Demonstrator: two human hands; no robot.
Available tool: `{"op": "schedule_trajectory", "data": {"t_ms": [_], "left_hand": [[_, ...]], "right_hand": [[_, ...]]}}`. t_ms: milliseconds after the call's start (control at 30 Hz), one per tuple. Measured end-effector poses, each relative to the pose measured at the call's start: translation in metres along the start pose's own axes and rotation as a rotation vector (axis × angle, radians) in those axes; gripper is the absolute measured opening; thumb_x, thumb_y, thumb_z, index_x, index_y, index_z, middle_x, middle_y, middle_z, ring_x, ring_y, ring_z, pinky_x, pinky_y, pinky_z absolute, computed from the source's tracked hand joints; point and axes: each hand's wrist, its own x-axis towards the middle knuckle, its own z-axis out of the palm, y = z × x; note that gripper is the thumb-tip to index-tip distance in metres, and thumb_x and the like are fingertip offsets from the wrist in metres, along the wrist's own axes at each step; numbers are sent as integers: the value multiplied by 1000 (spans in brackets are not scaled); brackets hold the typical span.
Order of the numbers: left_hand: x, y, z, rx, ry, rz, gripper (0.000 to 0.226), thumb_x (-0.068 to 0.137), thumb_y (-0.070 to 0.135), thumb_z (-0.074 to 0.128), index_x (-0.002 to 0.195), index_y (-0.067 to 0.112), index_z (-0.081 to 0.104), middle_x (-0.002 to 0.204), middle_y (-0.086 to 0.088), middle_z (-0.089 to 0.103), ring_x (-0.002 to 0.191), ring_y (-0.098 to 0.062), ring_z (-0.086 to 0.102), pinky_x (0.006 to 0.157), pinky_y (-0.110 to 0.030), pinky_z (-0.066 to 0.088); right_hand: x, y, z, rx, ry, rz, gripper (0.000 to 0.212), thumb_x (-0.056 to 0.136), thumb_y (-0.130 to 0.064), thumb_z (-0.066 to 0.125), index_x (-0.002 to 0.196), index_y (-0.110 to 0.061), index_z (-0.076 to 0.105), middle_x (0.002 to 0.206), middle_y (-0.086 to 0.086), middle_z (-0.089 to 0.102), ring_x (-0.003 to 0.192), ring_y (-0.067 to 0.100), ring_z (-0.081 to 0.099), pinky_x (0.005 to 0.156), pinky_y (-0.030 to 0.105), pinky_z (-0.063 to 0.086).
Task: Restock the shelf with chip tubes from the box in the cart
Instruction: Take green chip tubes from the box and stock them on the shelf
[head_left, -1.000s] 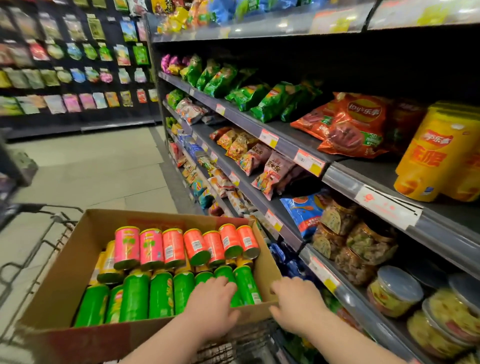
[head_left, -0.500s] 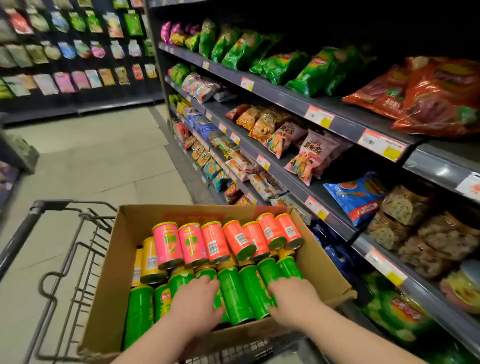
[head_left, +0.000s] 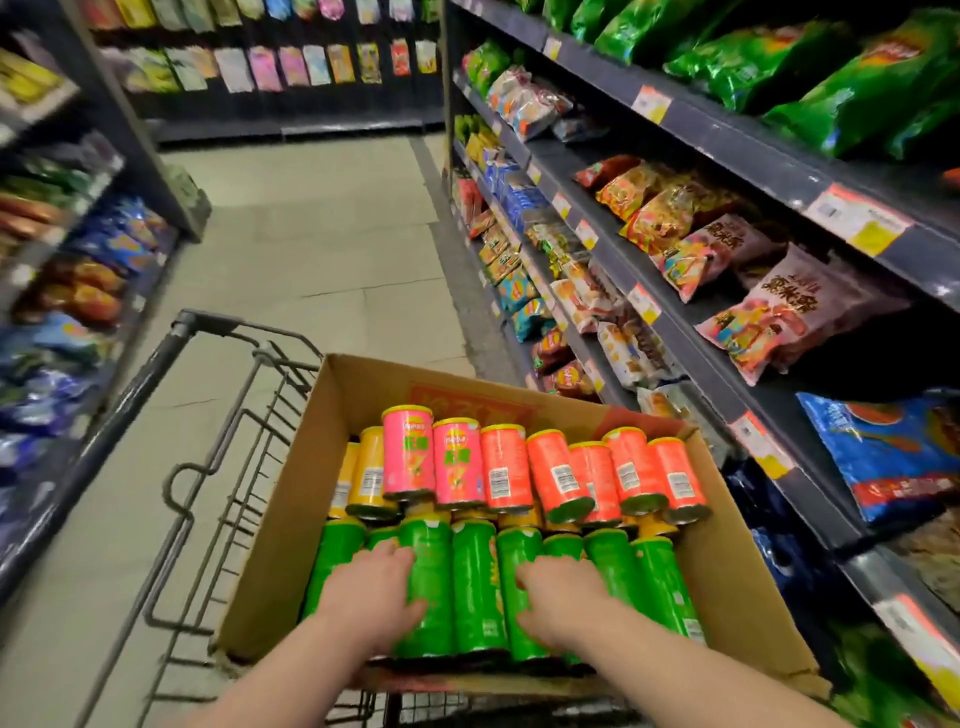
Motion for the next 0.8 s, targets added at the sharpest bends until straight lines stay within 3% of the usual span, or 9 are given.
{"op": "schedule_trajectory", "data": {"t_ms": [167, 300, 467, 633, 800], "left_hand": [[16, 3, 6, -75, -88, -112, 70, 89, 51, 51, 145, 18, 27, 150, -3, 33, 129, -23, 44, 105, -39, 41], [34, 11, 13, -224, -181, -236, 78, 88, 48, 56, 147, 13, 19, 156, -7, 22, 135, -25, 39, 108, -38, 38], [50, 14, 25, -406, -181, -425, 96, 82, 54, 62, 151, 9, 11, 148, -9, 37, 131, -24, 44, 104, -32, 39], [56, 11, 40, -615, -255, -558, 85, 74, 57, 70, 139, 14, 36, 133, -6, 54, 120, -22, 54, 96, -28, 45], [58, 9, 45, -629, -264, -613, 81, 71, 58, 72, 132, 14, 43, 130, -7, 56, 117, -23, 56, 95, -29, 47]], "right_hand": [[36, 1, 1, 47, -82, -83, 37, 91, -32, 53, 123, -13, 52, 126, 9, 58, 115, 30, 55, 95, 41, 46], [62, 1, 14, 196, -161, -70, 57, 88, -48, 56, 133, -15, 43, 132, 7, 53, 119, 28, 53, 95, 40, 47], [83, -6, 28, 447, -202, 22, 79, 82, -60, 58, 143, -13, 35, 138, 8, 49, 124, 26, 51, 99, 35, 46], [92, -18, 33, 564, -214, 115, 92, 81, -56, 64, 149, -12, 22, 145, 10, 39, 131, 27, 44, 102, 35, 43], [90, -24, 39, 697, -180, 174, 88, 84, -45, 66, 151, -23, 15, 145, 8, 34, 129, 26, 46, 100, 35, 44]]}}
